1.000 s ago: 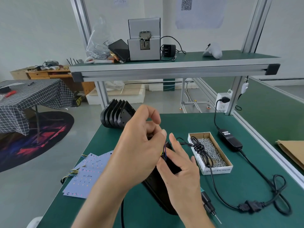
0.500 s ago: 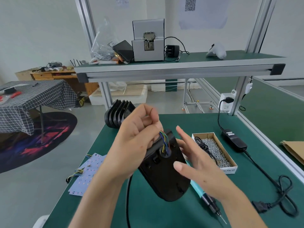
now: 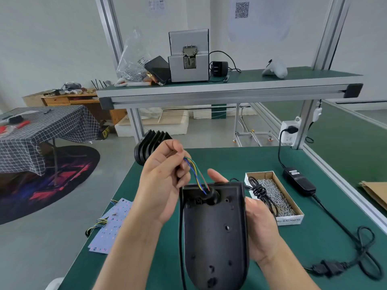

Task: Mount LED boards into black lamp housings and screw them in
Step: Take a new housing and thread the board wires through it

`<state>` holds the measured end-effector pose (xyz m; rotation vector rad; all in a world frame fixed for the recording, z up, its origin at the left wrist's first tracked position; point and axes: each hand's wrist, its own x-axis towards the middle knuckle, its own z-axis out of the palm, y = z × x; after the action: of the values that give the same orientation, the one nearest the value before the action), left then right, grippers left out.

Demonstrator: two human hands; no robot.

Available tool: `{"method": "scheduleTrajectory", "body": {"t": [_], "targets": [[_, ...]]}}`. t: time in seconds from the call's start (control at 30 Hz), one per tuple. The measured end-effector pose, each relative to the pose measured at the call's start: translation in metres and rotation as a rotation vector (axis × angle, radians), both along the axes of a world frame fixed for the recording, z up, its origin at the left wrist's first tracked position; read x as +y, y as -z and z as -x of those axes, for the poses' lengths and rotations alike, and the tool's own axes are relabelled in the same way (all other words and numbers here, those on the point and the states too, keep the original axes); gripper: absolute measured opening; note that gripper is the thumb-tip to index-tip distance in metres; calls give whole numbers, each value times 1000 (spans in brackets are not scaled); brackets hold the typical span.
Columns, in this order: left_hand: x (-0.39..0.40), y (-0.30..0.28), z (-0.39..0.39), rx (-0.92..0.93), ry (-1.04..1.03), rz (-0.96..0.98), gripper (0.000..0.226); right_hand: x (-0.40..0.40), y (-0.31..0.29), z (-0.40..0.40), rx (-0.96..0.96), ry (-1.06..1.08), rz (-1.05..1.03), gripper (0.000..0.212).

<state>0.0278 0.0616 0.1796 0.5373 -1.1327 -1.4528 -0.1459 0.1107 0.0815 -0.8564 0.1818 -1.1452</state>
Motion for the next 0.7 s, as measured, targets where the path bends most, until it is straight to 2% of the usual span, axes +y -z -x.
{"method": "scheduleTrajectory", "body": {"t": [0.1,0.23,0.43,0.5,0.57,0.63,0.7], "targets": [[-4,4,-2,70,-42,-58,29,6,-1,-7,-29,106,-37,70],[-3,7,4,120,-61,-122,28,15,4,-22,89,257,-15,77],[-3,20,1,139,-108,-146,28,26,3,-24,166,313,-39,81],[-3,28,-4,24,-189,-111,30,25,2,-19,207,401,-64,82],[-3,37,-7,-213,-284,-43,32,23,-3,-14,215,487,-82,84],[0,45,-10,-430,-337,64,33,22,-10,-9,218,553,-98,84],[7,47,-9,-565,-356,214,26,22,-16,-5,260,597,-73,80]]}}
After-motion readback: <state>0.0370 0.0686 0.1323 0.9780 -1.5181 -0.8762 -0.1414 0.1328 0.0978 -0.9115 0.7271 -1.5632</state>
